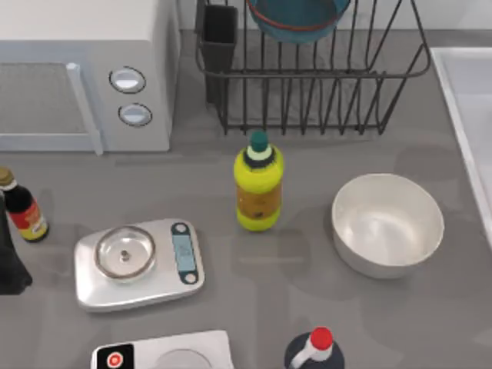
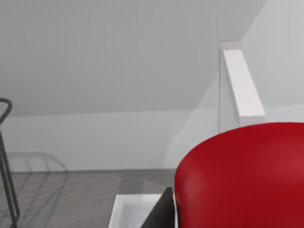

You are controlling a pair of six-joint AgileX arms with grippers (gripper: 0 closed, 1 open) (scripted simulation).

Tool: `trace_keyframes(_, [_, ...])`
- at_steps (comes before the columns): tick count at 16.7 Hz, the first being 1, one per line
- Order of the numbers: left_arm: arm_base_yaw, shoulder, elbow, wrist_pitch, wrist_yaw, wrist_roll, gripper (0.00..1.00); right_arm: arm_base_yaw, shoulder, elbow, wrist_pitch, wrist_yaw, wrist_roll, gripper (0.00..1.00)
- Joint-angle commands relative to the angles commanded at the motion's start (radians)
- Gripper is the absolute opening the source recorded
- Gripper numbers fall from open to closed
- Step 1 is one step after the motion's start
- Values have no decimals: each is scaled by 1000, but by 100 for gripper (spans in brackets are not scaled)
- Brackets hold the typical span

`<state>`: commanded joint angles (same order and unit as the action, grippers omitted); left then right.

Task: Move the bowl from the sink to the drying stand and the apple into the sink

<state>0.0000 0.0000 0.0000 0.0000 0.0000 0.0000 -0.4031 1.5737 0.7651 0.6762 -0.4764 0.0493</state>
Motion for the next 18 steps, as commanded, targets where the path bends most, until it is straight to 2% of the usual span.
trace_keyframes(6, [0,0,0,0,0,0,100,-120,-74,-163,220,-23,-29,0])
trace_keyframes(14, [0,0,0,0,0,0,100,-112,-64,-171,241,-33,-34,0])
trace_keyframes(18, [0,0,0,0,0,0,100,-115,76,-187,393,-38,-40,0])
